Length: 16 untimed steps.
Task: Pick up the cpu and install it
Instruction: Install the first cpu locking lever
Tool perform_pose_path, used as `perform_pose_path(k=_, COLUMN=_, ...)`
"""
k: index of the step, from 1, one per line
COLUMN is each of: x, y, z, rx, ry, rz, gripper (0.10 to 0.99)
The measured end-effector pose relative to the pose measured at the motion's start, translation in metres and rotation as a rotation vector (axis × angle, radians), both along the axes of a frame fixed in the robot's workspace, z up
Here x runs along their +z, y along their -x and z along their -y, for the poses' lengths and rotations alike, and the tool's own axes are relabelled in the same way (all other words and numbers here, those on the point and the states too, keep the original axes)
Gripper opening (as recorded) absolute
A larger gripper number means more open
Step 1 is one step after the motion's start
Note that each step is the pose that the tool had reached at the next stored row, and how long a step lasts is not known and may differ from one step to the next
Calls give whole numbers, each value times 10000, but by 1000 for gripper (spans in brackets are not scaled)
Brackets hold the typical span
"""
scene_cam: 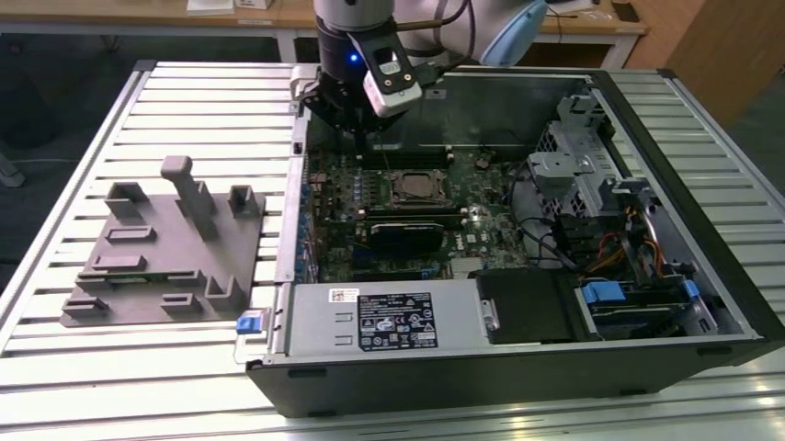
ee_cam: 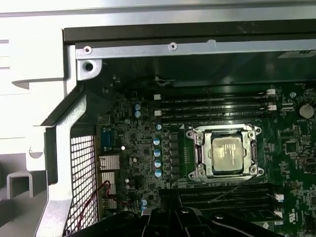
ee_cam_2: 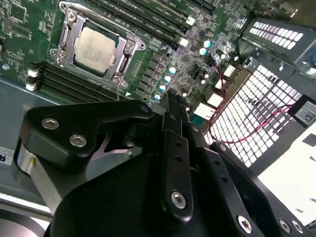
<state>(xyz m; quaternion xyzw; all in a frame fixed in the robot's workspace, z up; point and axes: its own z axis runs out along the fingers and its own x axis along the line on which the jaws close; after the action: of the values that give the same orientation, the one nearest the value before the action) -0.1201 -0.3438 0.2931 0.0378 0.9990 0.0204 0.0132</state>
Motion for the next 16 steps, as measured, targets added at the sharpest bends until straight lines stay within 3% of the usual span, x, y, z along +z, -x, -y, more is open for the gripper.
perform_pose_path(k=11, x=-2, y=0, z=-3, rx=-1, ry=1, rz=2, gripper=106)
perform_pose_path(k=16, x=-13, y=0, z=-40, rx=-1, ry=3, rz=1, gripper=106)
